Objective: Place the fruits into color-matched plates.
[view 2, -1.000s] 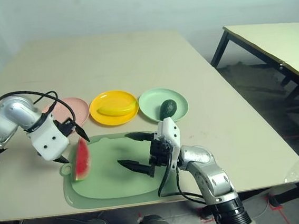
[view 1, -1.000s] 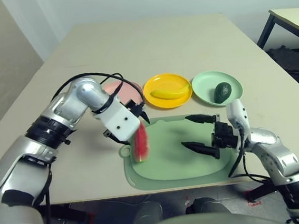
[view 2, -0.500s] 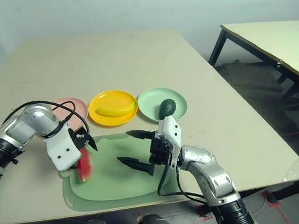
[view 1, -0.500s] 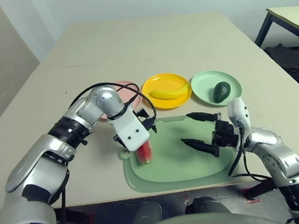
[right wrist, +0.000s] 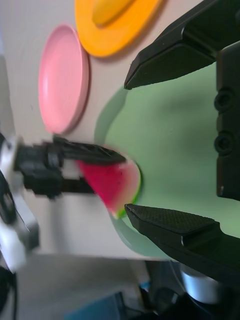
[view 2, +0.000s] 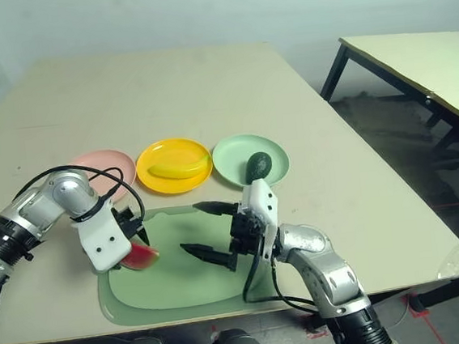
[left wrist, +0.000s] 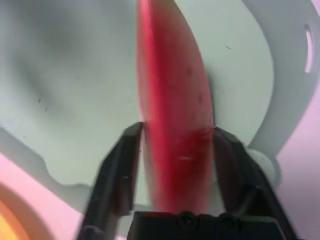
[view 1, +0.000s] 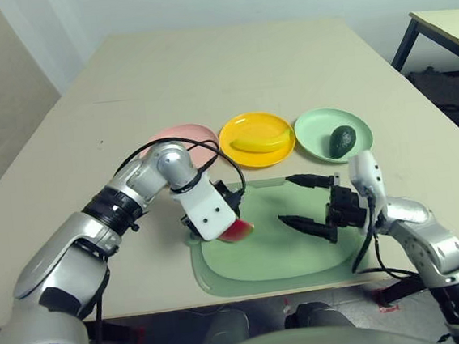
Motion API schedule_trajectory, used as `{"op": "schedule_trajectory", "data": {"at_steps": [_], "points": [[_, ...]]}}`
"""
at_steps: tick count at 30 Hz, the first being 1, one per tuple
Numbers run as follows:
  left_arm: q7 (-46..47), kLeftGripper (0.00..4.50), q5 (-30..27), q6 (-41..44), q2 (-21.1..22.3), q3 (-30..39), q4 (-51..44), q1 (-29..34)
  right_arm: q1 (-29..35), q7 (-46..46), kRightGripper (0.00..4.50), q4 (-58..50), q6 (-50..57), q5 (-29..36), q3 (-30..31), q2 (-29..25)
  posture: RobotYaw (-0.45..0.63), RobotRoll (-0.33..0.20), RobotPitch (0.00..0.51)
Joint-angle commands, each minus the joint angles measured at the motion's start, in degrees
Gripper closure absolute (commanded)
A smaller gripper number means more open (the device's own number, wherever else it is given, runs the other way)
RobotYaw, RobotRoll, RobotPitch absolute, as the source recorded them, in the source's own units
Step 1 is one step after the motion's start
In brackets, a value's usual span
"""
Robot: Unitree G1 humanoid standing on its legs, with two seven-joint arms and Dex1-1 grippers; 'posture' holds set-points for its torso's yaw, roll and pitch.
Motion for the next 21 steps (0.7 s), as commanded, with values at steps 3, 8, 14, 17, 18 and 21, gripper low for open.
{"op": "schedule_trajectory", "data": {"at_steps": [3,8,14,17,18,21], "points": [[-0.25,2.39,-1.03,2.66,0.69,-2.34,-1.81,0.68,1.52,6.93,0.00,0.84,-6.51,-1.17,1.89,-4.12,0.10,0.000,0.000],[-0.25,2.39,-1.95,4.36,1.17,-2.23,-2.60,0.71,1.20,7.82,0.00,2.23,-8.53,-1.63,2.64,-4.60,0.11,0.000,0.000],[-0.25,2.39,-4.31,6.25,2.96,0.01,-2.24,-1.06,1.11,8.59,0.00,1.98,-9.46,-1.21,3.20,-4.89,0.11,0.000,0.000],[-0.25,2.39,-5.09,6.30,4.19,2.73,0.37,-3.41,0.91,8.18,0.00,0.80,-8.19,-0.74,3.07,-5.26,0.12,0.000,0.000],[-0.25,2.39,-4.71,6.02,4.28,4.32,2.13,-4.34,0.82,7.09,0.00,0.24,-7.06,-0.48,2.86,-5.09,0.12,0.000,0.000],[0.76,2.39,-2.89,4.86,4.13,8.32,7.11,-6.19,0.81,2.43,0.00,-1.41,-2.79,0.40,2.09,-3.85,0.12,0.000,0.000]]}}
